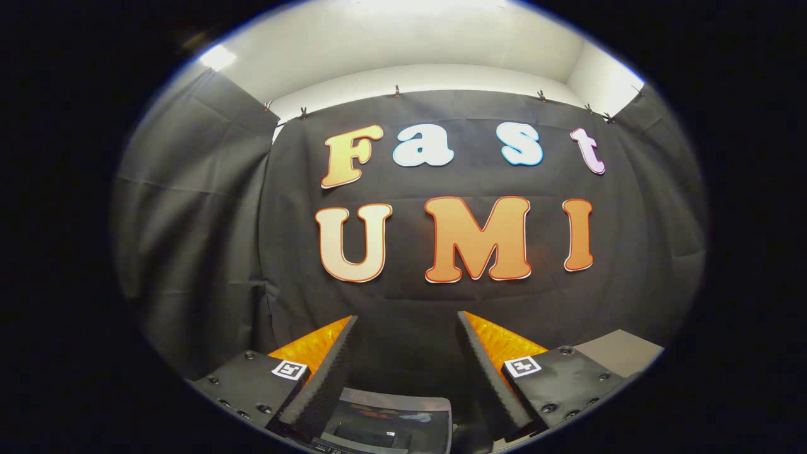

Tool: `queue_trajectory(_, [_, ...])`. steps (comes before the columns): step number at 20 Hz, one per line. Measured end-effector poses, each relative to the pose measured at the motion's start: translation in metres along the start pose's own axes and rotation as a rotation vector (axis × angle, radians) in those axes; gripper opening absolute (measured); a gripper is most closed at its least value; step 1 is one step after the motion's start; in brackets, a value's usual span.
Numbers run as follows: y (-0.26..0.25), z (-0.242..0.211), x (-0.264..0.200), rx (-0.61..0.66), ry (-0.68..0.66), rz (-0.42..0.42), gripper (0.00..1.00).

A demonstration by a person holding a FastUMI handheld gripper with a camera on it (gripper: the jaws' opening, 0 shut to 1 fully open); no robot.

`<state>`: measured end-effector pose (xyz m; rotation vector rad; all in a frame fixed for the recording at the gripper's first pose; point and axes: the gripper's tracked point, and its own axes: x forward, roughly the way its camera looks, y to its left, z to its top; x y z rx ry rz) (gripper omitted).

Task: Put the clothes into the washing machine and then close the washing machine lid.

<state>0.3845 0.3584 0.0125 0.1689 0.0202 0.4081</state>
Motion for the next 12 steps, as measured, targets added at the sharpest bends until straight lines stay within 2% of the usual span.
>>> queue_trajectory(7, [-0.057, 0.03, -0.03, 0.001, -0.018, -0.056, 0.98])
queue_trajectory(12, [-0.09, 0.029, -0.048, 0.005, 0.001, -0.072, 0.98])
